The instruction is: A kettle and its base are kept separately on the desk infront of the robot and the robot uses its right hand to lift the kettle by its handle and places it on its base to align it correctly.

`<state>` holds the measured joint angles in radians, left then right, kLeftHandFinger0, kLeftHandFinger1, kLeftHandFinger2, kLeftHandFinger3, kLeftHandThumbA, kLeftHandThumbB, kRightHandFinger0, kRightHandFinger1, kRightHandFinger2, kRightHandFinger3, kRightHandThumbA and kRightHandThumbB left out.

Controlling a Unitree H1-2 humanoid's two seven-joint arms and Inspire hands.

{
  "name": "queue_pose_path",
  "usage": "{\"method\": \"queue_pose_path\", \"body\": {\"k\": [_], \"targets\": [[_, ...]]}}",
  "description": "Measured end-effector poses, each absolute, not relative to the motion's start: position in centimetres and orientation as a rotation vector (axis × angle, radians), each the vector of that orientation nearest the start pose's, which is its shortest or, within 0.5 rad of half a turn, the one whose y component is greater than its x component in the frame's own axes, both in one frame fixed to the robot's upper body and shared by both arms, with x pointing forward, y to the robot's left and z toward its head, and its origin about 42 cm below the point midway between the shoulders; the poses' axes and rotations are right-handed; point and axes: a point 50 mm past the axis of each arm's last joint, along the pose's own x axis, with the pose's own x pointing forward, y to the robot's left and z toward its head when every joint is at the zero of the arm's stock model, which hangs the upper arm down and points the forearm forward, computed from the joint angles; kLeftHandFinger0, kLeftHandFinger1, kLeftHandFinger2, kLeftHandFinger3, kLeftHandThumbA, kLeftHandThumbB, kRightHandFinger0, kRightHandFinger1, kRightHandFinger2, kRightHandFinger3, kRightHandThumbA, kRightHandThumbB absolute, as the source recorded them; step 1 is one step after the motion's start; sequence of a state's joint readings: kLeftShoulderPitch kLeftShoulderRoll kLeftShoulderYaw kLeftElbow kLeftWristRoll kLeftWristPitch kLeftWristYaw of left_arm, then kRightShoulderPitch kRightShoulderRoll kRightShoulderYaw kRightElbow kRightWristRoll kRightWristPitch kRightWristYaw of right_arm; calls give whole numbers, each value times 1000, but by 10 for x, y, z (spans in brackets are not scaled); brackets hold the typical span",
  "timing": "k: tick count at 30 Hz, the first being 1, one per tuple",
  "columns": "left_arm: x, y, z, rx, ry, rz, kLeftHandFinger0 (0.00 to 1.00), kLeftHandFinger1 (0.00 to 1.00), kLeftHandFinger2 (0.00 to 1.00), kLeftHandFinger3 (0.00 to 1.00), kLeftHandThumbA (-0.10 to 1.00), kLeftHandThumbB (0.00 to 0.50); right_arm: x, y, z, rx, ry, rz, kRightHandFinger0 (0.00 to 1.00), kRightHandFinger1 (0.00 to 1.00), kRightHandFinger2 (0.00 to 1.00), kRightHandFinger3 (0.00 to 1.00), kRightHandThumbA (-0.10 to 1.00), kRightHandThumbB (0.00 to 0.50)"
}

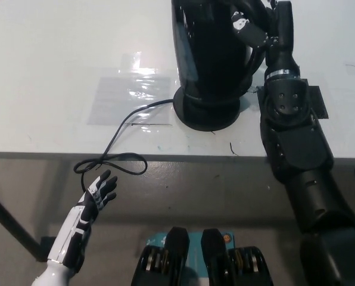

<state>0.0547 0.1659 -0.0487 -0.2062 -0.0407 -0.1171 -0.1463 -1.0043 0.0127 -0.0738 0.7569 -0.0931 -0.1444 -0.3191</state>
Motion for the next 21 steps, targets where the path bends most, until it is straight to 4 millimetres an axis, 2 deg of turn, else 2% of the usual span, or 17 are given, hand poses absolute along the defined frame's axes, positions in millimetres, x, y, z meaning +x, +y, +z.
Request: {"method": "queue_pose_path", "body": {"k": [3, 13, 21], "targets": [[262, 238, 146, 135, -255, -211, 1000, 1000, 1000, 1000, 1000, 103, 540, -122, 310, -40, -373, -118, 0, 260, 633, 708, -100, 157], [265, 238, 149, 136, -266, -213, 1000, 1000, 1000, 1000, 1000, 94, 534, -109, 301, 10, -373, -102, 0, 236, 647, 705, -100, 131], [266, 239, 150, 141, -268, -215, 1000, 1000, 1000, 1000, 1000, 99, 525, -116, 286, 67, -380, -119, 0, 246, 670, 739, -100, 142]]}}
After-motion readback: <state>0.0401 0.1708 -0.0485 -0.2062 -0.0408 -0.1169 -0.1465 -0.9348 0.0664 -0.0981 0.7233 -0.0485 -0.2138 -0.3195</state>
